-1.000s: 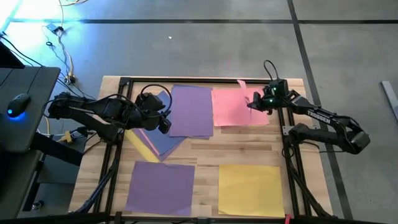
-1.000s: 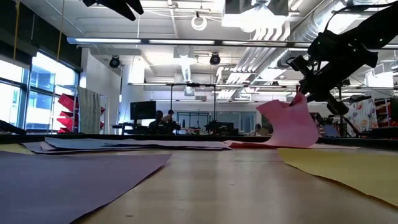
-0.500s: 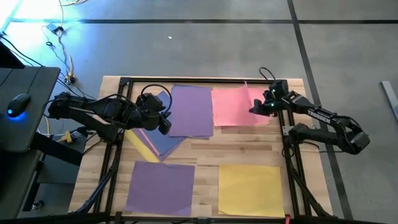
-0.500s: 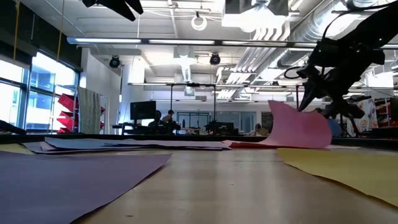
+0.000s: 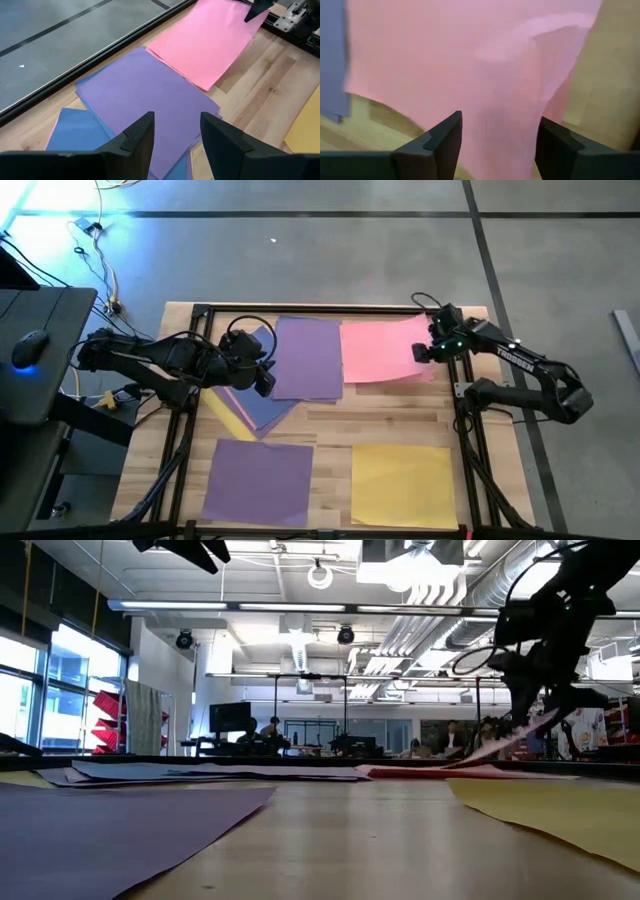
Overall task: Organize paper
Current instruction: Stack the pink paper on the pink paper at the top right corner of the table
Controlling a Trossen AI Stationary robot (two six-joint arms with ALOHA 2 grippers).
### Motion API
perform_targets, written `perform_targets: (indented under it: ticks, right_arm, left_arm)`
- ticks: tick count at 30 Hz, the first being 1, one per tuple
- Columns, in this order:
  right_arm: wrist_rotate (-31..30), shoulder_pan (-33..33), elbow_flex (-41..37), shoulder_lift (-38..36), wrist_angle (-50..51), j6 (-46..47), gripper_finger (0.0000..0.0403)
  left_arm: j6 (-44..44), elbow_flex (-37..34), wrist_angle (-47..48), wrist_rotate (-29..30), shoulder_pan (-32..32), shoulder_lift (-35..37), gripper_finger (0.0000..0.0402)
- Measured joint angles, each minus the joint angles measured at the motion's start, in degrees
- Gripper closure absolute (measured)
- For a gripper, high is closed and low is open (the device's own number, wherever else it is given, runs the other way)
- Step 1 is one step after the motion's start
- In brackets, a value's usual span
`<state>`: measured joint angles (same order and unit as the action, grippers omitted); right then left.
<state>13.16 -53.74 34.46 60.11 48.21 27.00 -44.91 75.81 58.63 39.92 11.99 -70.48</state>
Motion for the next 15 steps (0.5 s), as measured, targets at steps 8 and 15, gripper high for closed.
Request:
perform_targets:
  ticks: [8, 15]
  right_arm:
    - [-2.2, 0.0, -0.5, 6.5, -3.2, -0.5, 0.0299]
    - [-4.1, 0.0, -0.5, 7.8, -2.6, -0.1, 0.0396]
  left_arm:
    - [0.0, 0.0, 0.0, -0.3, 0.0, 0.0, 0.0267]
    - [0.0, 0.0, 0.0, -0.3, 0.0, 0.0, 0.0267]
